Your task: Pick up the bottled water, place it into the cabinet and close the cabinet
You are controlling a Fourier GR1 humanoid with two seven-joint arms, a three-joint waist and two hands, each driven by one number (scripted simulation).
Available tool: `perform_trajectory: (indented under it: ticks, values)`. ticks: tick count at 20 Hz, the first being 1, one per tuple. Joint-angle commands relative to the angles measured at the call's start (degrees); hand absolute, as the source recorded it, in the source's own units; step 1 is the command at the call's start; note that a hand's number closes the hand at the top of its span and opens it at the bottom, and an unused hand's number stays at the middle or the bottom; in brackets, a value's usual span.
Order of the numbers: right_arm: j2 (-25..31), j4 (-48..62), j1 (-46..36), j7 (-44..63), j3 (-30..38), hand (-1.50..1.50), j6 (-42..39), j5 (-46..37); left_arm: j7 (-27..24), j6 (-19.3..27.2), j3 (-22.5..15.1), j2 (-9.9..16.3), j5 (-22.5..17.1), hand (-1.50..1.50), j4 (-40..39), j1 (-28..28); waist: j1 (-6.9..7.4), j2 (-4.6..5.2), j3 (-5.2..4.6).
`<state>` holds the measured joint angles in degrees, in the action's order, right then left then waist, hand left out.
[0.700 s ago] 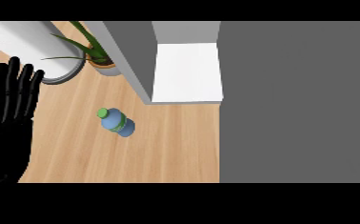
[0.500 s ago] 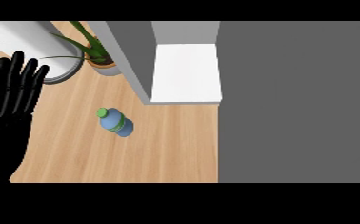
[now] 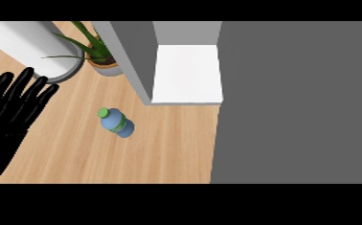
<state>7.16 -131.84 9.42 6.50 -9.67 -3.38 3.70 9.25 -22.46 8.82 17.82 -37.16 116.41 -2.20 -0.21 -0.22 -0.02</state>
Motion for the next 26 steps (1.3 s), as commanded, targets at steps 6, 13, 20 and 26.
perform_trajectory:
  ticks: [6, 13, 20, 26]
  values:
    - [-3.4, -3.9, 1.7, 3.9, -8.2, -1.5, 2.2, -6.9, 9.0, -3.2, 6.9, 5.6, -13.3, -1.5, 1.7, -2.7, 0.42, 0.13, 0.02]
    - [-3.6, -16.6, 3.0, 15.5, -13.4, -1.5, 4.3, -9.7, 11.1, -0.8, 6.3, 3.5, -9.8, -1.5, 0.9, -0.6, -0.03, 0.12, 0.0]
    - [-4.0, -11.5, -2.1, 14.0, -12.8, -1.5, 5.9, -10.2, 7.1, -8.2, 5.4, 2.1, 0.1, -1.5, -7.3, 2.1, -0.15, 0.26, -0.01]
    - [-3.0, -15.5, -1.4, 18.8, -16.3, -1.5, 7.8, -13.1, 3.2, -9.3, 3.5, -2.1, 7.7, -1.5, -12.3, 1.5, -0.15, 0.2, -0.04]
